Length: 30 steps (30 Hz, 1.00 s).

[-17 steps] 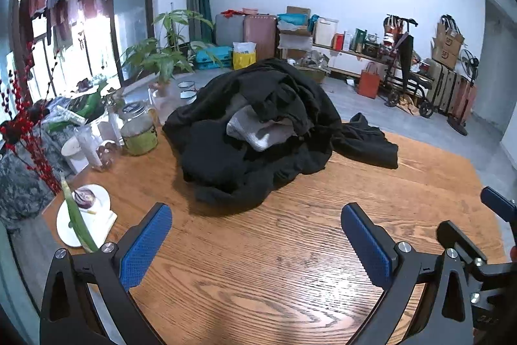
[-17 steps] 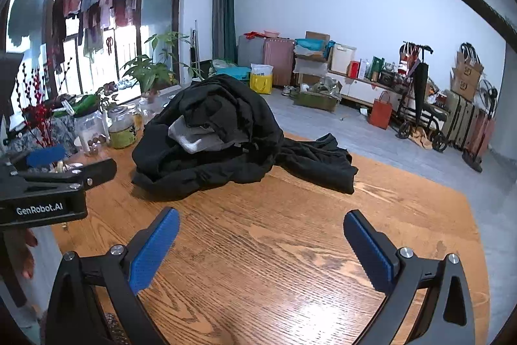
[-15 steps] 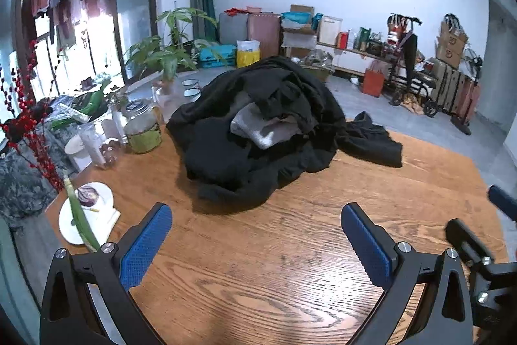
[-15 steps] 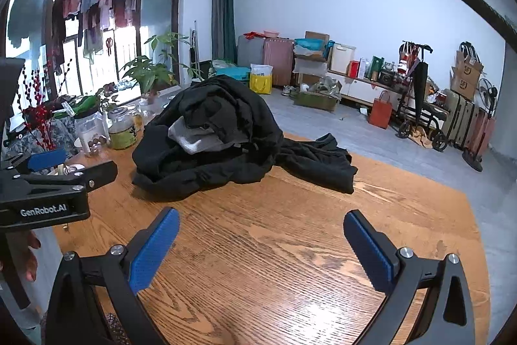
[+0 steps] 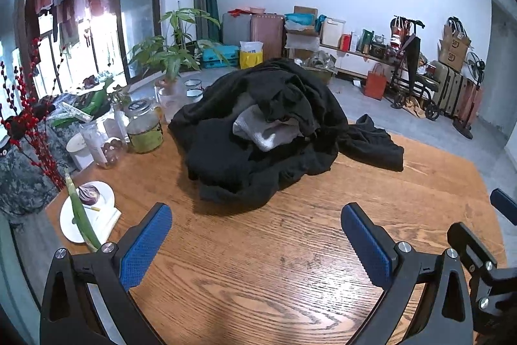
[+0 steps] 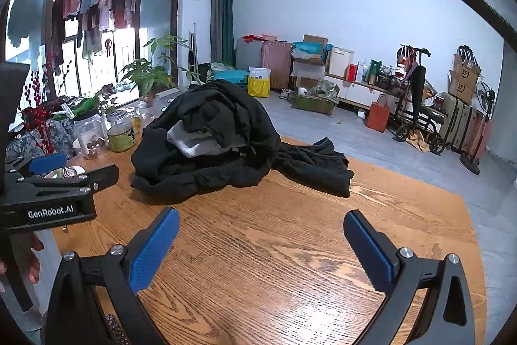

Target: Fold clothes

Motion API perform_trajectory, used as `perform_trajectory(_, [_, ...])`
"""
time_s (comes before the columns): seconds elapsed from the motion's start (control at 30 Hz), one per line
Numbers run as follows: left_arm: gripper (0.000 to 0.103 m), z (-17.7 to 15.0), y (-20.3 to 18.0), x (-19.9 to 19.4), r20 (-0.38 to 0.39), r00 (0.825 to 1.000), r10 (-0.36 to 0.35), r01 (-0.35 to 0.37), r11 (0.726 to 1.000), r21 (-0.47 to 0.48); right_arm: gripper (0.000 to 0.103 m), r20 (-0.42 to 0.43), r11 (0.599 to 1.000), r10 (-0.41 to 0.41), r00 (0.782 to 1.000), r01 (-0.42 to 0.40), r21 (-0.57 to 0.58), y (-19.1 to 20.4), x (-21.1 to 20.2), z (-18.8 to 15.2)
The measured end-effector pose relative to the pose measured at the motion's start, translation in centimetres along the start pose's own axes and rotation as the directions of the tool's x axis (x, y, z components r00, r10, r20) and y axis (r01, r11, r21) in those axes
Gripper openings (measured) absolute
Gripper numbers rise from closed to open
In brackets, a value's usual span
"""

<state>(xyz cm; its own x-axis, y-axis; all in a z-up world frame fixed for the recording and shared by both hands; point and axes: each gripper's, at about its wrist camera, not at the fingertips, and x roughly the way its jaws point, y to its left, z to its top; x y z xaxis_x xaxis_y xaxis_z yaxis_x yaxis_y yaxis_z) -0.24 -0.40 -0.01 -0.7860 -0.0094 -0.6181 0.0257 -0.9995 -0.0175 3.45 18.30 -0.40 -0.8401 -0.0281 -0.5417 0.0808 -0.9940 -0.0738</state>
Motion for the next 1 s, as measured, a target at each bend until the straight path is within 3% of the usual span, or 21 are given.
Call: perform_trajectory(1.0, [0.103, 0.52, 0.33, -0.25, -0.007, 1.0, -0.013, 0.012, 1.0, -0.011, 0.103, -0.005, 1.0, 0.017, 1.0, -0.017, 0.01, 0.97, 0.08, -0.08])
